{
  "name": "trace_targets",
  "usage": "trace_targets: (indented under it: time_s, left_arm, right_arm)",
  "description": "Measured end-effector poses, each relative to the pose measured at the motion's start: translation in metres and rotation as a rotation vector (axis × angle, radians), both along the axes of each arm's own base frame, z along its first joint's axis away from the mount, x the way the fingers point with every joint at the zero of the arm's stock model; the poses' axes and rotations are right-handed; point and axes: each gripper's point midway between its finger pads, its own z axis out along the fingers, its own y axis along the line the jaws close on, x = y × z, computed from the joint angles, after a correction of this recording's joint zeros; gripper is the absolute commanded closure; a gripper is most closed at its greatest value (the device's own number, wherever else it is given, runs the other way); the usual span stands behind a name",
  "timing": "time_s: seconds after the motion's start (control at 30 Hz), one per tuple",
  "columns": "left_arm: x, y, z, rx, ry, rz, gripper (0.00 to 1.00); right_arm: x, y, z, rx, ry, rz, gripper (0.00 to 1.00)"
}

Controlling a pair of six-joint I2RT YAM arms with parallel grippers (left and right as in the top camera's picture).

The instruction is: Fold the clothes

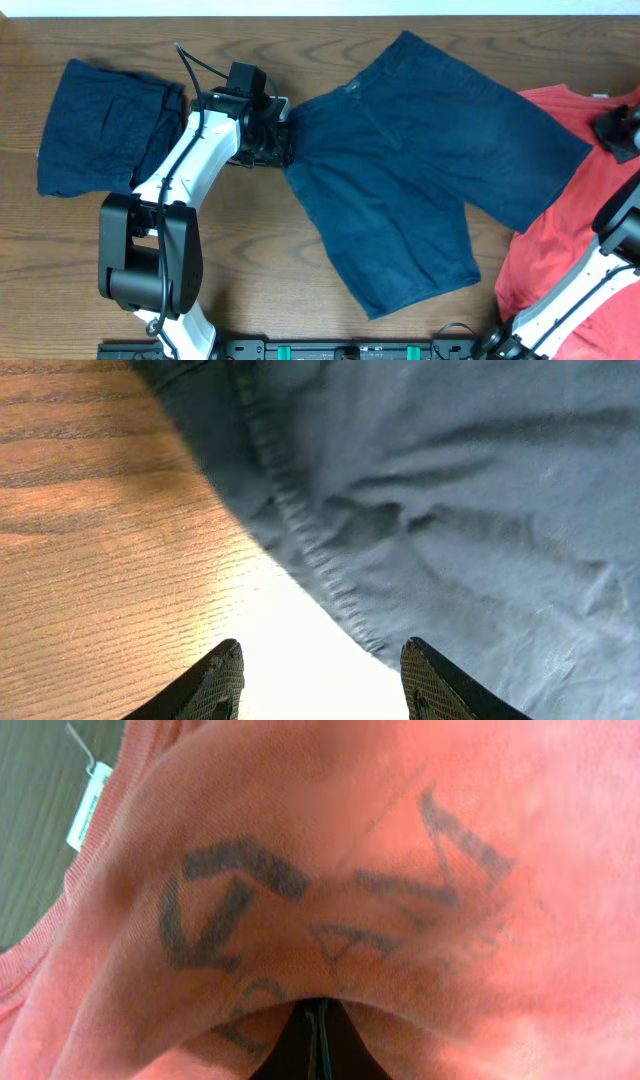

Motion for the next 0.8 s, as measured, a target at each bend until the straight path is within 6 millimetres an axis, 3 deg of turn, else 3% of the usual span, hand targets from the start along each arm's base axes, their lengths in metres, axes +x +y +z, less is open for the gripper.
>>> trace_targets:
  time_s: [0.2, 0.3, 0.4, 0.5, 0.57, 0.7, 0.8]
  left_arm:
    - [0.0, 0.0, 0.0, 0.0, 0.0, 0.0, 0.44]
    - [0.001, 0.0, 0.0, 0.0, -0.003, 0.0, 0.43]
    - [0.007, -0.001, 0.001, -0.006, -0.03, -0.003, 0.37]
    - [0.02, -0.001, 0.004, 0.006, -0.093, -0.014, 0.24]
    - [0.029, 0.002, 0.005, 0.024, -0.135, -0.009, 0.18]
    - [0.053, 0.004, 0.005, 0.048, -0.224, 0.002, 0.1]
    - [0.064, 0.004, -0.009, 0.058, -0.241, 0.009, 0.1]
  right_arm:
    - [-0.017, -0.049, 0.012, -0.035, 0.053, 0.013, 0.99]
    - [-0.012, -0.064, 0.039, -0.023, -0.005, 0.052, 0.89]
    - [0.008, -0.069, 0.082, -0.008, -0.133, 0.118, 0.78]
    - [0.028, -0.05, 0.126, 0.049, -0.28, 0.219, 0.71]
    - [0.037, -0.027, 0.155, 0.099, -0.366, 0.294, 0.65]
    - [0.035, 0.025, 0.208, 0.18, -0.445, 0.421, 0.57]
    - [0.027, 0.068, 0.245, 0.204, -0.461, 0.517, 0.54]
